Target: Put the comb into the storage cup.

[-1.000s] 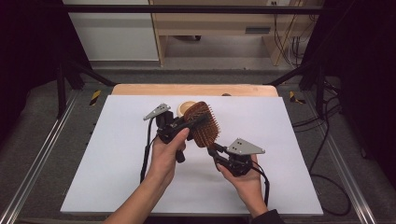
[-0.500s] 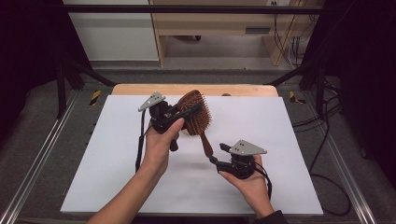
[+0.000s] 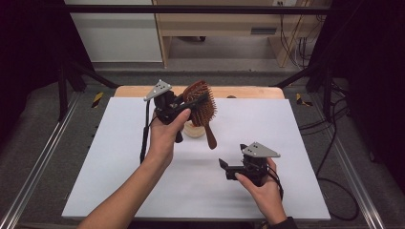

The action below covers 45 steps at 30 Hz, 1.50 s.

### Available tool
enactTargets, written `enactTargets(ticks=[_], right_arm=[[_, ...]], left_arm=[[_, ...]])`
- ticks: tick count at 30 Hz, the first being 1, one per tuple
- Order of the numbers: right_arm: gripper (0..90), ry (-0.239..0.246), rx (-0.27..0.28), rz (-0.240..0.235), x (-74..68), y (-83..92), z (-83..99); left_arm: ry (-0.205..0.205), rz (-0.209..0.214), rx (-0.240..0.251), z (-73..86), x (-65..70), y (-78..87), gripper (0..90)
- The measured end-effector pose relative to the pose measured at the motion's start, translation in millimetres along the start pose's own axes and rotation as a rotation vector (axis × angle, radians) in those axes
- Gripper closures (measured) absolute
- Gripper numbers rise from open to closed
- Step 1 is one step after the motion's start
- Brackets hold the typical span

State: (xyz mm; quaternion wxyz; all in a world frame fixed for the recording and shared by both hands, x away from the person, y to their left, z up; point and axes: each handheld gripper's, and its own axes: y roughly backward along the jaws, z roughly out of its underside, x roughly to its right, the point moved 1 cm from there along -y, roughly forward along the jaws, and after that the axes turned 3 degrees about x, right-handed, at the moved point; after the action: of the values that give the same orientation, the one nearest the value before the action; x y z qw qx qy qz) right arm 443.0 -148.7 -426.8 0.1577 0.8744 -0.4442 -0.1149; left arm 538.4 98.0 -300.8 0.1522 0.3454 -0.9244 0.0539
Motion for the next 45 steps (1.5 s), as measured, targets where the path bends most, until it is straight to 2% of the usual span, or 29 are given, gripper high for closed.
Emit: enactTargets(ticks=[2, 5, 7, 10, 15, 21, 32, 45], right_arm=[[7.5, -0.015, 0.001, 0.013, 1.7, 4.8, 1.0], [4.2, 0.015, 0.063, -0.006, 4.8, 18.6, 1.2], [4.3, 0.015, 0.092, -0.011, 8.8, 25.1, 2.4], [5.1, 0.016, 0.095, 0.016, 16.2, 30.9, 7.3], [7.0, -0.006, 0.108, 0.039, 26.3, 31.4, 11.7], [7.0, 0.018, 0.129, 0.067, 32.0, 31.4, 14.1], [5.2, 0.028, 0.142, 0.111, 39.0, 26.5, 20.9], [5.9, 0.017, 0.155, 0.098, 40.1, 26.8, 21.3]], left_arm=[[-0.006, -0.001, 0.001, -4.5, 2.2, -4.2, 50.1], [-0.015, -0.008, 0.007, -10.5, 3.7, -8.4, 50.0], [-0.017, -0.013, 0.015, -14.9, 4.3, -11.0, 50.0], [-0.015, -0.018, 0.026, -19.5, 3.5, -13.8, 50.0], [-0.011, -0.034, 0.052, -28.3, -1.5, -19.5, 50.0], [-0.032, -0.044, 0.084, -36.1, -9.2, -25.8, 49.9], [-0.042, -0.076, 0.084, -41.4, -21.8, -28.4, 49.7], [-0.037, -0.099, 0.104, -53.9, -33.1, -22.7, 49.6]])
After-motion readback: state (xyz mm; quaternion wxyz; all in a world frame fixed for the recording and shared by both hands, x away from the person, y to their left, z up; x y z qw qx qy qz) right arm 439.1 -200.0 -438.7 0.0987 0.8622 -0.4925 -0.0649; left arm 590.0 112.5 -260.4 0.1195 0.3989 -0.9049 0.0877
